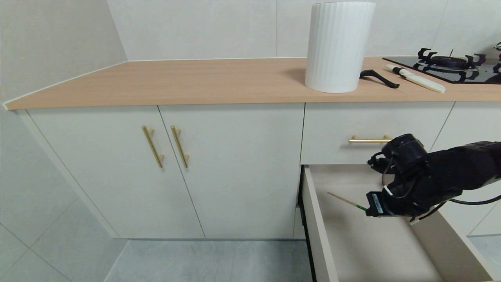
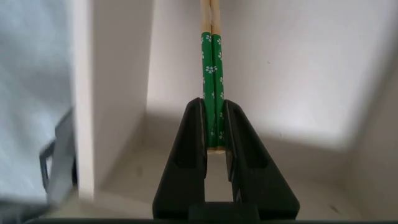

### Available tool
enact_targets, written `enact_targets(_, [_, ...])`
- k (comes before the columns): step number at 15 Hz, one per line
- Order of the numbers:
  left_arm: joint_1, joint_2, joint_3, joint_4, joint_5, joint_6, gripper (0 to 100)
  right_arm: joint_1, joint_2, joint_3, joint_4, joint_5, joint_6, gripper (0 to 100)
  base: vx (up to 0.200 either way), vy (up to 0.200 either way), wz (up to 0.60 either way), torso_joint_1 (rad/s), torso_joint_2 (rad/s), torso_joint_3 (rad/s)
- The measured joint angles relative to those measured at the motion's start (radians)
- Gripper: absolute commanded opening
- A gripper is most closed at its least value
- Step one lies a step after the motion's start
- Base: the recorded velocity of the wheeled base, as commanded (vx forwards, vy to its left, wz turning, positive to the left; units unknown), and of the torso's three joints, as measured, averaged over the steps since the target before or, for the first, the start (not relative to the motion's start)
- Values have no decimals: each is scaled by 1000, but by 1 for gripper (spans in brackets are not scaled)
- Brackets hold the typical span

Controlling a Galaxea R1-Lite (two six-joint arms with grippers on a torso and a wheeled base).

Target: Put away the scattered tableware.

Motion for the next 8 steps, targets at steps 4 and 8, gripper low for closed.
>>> enact_targets(4, [0, 0, 0, 0, 0, 0, 100, 23, 171, 3, -176, -59, 45, 0, 0, 0, 0, 0, 0, 0])
enact_targets(8, [0, 0, 0, 0, 0, 0, 100, 36, 286, 37, -284, -102, 68, 0, 0, 0, 0, 0, 0, 0])
